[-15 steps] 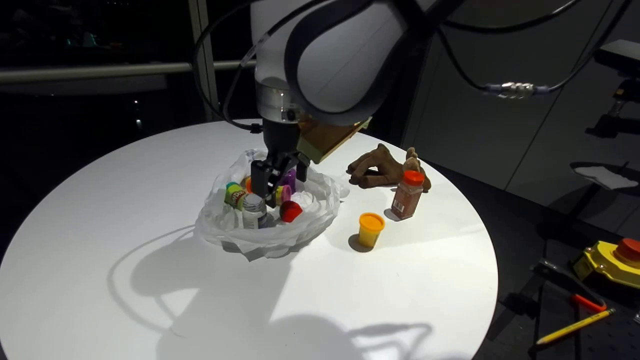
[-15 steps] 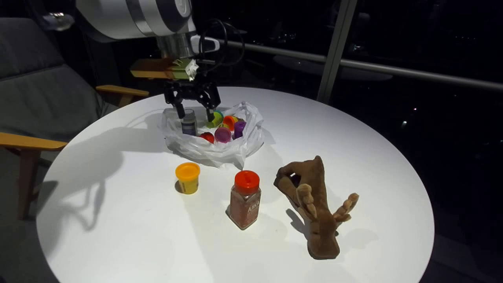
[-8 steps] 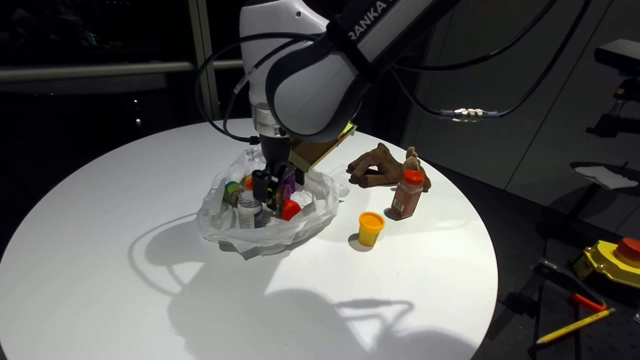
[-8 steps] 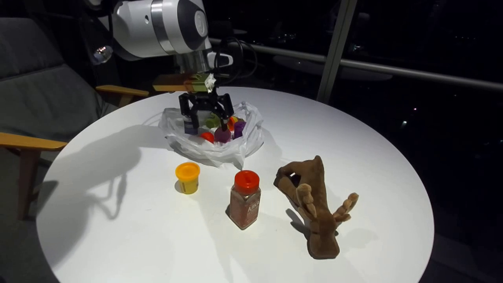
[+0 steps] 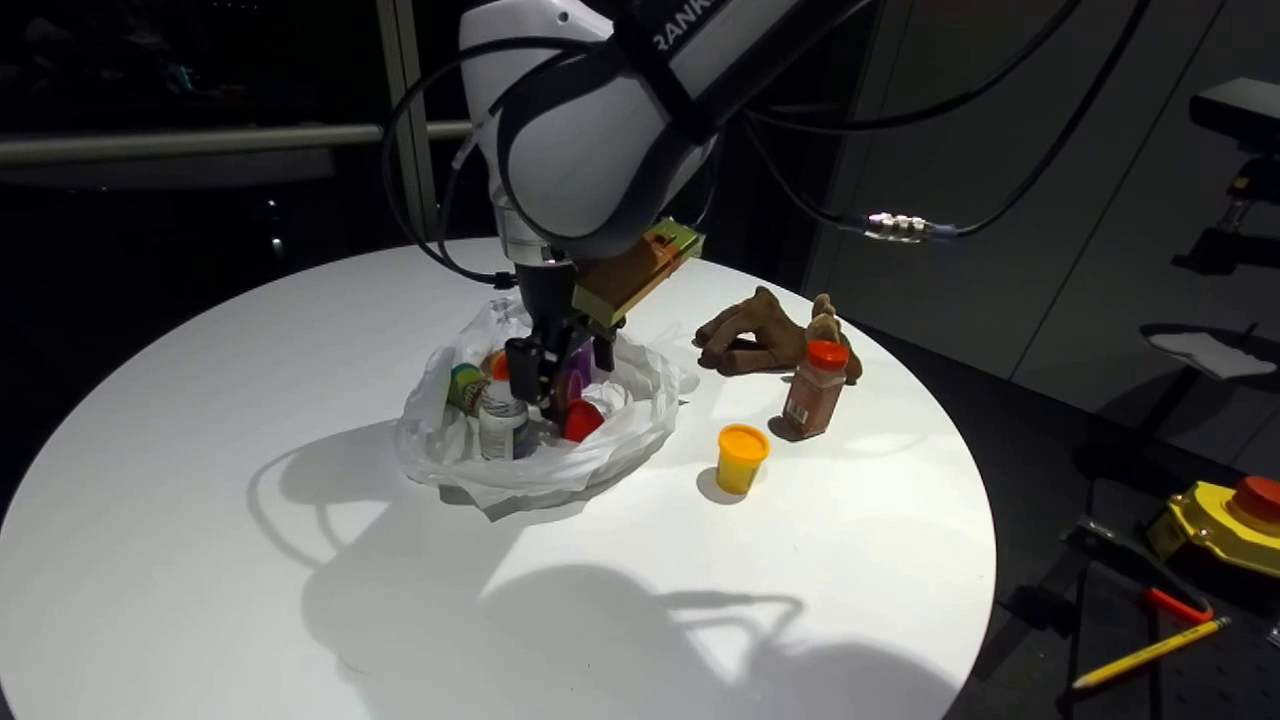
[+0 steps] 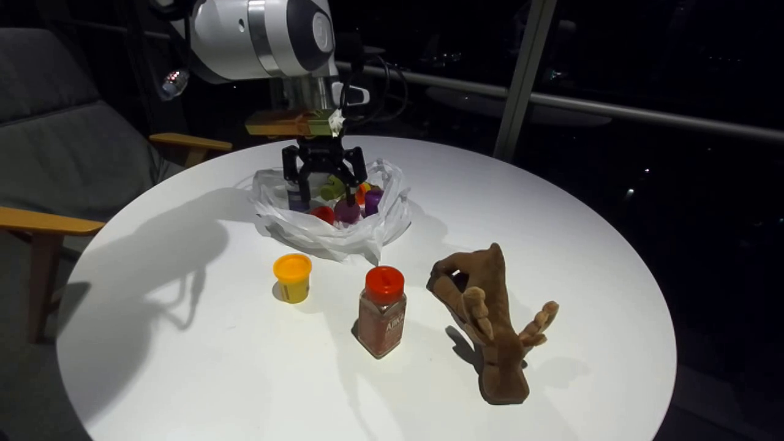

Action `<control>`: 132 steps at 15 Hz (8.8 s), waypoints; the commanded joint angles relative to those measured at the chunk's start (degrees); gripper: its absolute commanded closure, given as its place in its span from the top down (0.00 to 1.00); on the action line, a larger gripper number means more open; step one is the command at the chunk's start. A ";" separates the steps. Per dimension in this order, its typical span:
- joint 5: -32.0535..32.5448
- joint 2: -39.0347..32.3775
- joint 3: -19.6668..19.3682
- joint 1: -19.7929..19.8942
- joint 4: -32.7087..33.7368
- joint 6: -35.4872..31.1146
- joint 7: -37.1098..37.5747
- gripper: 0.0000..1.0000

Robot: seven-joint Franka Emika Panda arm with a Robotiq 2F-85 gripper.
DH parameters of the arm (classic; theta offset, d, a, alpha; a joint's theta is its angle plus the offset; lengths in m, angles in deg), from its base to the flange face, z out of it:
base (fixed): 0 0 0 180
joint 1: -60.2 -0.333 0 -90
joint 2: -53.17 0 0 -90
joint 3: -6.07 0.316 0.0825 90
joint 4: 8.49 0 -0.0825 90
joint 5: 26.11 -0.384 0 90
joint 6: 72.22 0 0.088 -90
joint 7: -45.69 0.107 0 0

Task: Pick up the objects from the plastic bag and put them on the table.

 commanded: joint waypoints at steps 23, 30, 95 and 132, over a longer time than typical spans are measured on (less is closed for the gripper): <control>-4.20 9.90 4.95 -3.19 -10.42 -9.51 2.41 1.00; -1.37 6.91 1.26 -6.06 -9.37 -14.54 6.96 1.00; 7.12 17.08 1.05 -16.40 -30.53 -22.06 26.03 0.77; -8.81 -6.25 -2.49 -0.89 7.58 4.50 19.92 0.58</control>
